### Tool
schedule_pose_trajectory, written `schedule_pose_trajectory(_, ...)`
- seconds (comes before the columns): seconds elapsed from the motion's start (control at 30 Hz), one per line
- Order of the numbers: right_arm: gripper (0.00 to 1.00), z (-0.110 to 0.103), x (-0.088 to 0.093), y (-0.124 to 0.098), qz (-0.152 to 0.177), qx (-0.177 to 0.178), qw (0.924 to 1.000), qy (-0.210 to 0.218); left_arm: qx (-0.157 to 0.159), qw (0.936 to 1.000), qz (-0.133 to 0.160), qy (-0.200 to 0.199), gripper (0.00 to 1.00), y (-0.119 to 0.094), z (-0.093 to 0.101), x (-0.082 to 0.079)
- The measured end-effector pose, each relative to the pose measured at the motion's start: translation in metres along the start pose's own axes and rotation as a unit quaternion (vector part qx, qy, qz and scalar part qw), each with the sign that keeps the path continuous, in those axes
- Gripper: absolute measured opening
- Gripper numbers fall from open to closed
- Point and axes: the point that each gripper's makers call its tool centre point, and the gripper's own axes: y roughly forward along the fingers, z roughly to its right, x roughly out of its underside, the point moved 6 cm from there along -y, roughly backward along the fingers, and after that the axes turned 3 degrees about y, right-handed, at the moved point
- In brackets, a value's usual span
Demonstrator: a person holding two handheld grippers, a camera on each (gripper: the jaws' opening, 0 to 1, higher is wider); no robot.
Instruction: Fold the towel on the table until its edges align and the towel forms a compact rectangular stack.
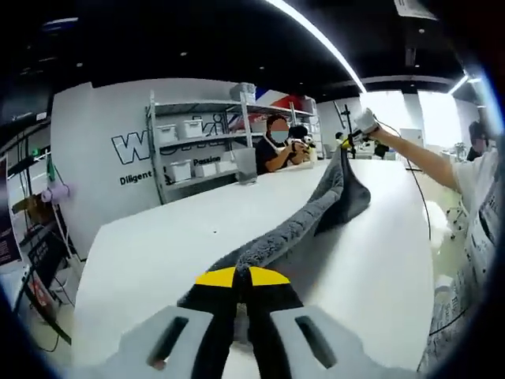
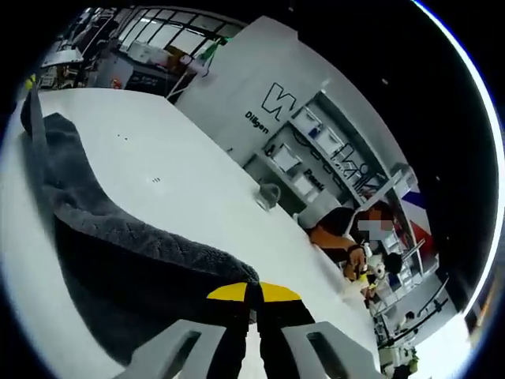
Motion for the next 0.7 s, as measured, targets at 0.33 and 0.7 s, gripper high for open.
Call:
schedule_pose_trajectory(0.33,0.03,0.001,-0.005,-0.01,0.008,-0.007,0.9999,-0.009,-0.033,0.9994,0.006,-0.004,0.05,-0.007,-0.044,-0.021)
schedule_pose_trajectory(0.7,0.03,-0.013,-0.019,-0.067,0.047,-0.071,0.9951,-0.05,-0.071,0.9974,-0.008,0.013,0.05,-0.037,-0.078,-0.034)
